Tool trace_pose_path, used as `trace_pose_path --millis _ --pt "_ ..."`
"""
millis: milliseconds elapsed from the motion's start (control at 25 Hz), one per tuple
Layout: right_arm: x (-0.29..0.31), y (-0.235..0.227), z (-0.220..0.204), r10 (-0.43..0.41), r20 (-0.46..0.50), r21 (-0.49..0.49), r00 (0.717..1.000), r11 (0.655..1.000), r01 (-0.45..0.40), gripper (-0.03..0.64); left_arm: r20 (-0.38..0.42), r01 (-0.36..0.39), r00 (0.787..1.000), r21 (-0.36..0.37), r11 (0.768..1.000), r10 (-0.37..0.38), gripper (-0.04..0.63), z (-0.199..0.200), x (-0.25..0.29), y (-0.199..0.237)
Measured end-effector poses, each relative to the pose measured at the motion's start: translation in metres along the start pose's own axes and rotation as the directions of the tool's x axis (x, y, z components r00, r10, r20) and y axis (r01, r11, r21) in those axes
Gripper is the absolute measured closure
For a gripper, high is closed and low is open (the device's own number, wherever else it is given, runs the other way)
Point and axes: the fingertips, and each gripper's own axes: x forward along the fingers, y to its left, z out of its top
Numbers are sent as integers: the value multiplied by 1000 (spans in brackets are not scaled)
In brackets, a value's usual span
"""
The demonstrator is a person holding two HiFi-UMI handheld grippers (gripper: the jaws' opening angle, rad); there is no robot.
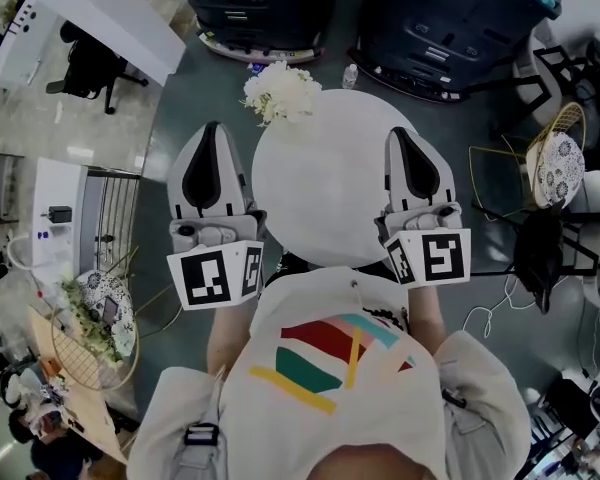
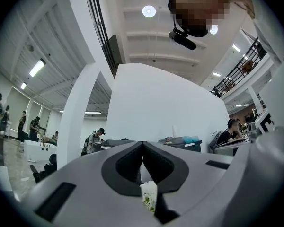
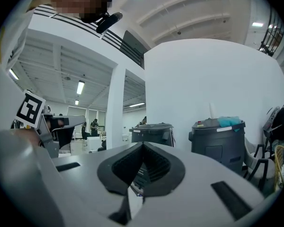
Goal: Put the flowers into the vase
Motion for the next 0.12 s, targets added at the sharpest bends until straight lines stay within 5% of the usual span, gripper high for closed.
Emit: trace_pose_path --millis 120 --pt "3 3 -3 10 -7 -1 1000 1000 -10 604 -9 -9 1000 2 1000 9 586 -3 0 5"
